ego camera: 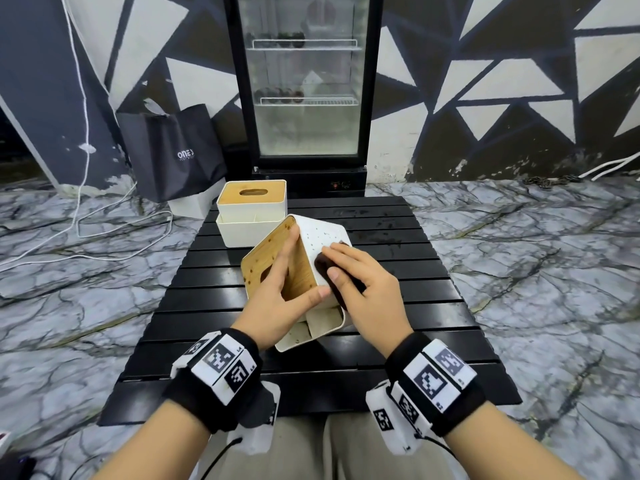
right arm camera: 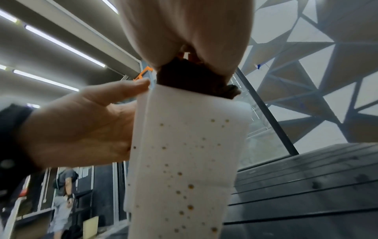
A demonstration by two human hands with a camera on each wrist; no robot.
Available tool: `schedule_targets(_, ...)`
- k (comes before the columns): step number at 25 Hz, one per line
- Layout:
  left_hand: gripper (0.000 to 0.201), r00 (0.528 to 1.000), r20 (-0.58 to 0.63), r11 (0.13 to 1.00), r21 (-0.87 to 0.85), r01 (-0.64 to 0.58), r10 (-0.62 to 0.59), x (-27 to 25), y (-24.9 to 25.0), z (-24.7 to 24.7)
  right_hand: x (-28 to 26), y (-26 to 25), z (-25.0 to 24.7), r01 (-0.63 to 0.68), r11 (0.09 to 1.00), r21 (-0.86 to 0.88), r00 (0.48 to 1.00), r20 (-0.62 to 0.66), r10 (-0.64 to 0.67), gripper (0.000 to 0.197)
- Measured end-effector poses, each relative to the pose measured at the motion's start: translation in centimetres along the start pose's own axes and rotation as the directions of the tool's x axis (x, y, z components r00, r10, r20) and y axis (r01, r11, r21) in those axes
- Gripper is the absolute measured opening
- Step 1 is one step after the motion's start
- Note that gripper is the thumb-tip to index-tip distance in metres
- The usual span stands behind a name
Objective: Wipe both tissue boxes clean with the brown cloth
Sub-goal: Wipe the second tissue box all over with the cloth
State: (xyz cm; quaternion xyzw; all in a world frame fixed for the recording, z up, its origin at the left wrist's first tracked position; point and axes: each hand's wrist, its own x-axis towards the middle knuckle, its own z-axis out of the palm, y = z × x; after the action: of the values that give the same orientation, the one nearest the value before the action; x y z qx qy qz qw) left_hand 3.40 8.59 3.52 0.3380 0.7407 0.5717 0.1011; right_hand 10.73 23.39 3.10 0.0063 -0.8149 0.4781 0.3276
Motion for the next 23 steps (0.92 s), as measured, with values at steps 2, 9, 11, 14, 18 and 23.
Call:
schedule_targets(2,0.089,1.0,-0.001,1.0,-0.02,0.006,-0.006,0.0,0.1,-0.3,-0.3,0.3,-0.1,-0.012,1.0,-0.02,1.0,0.003,0.012,0.031)
schedule_targets(9,0.093,0.998,0.051,0.999,0.017,-0.036,0.035,0.4,0.1,-0.2,0.6,-0.4,0.1,0.043,0.999,0.005,0.998,0.046,-0.044,0.03)
schedule_targets(11,0.092,0.999,0.046,1.0,-0.013,-0.02,0.02,0.5,0.0,-0.3,0.8,-0.1,-0.1,0.009,1.0,0.003,0.999,0.049,-0.009,0.029)
schedule_targets(14,0.092,0.999,0.035,0.999,-0.033,-0.008,0.009,0.5,-0.1,-0.5,-0.2,0.2,-0.1,-0.01,1.0,-0.007,0.999,0.043,0.01,0.031)
schedule_targets(18,0.092,0.998,0.051,0.999,-0.012,-0.035,0.035,0.5,0.0,-0.3,0.1,0.0,0.3,0.045,0.999,-0.009,0.998,0.051,-0.044,0.033)
schedule_targets(23,0.091,0.998,0.051,0.999,-0.039,-0.024,0.026,0.7,-0.2,-0.2,0.2,0.6,0.0,-0.03,0.998,-0.055,0.998,0.056,0.033,0.036)
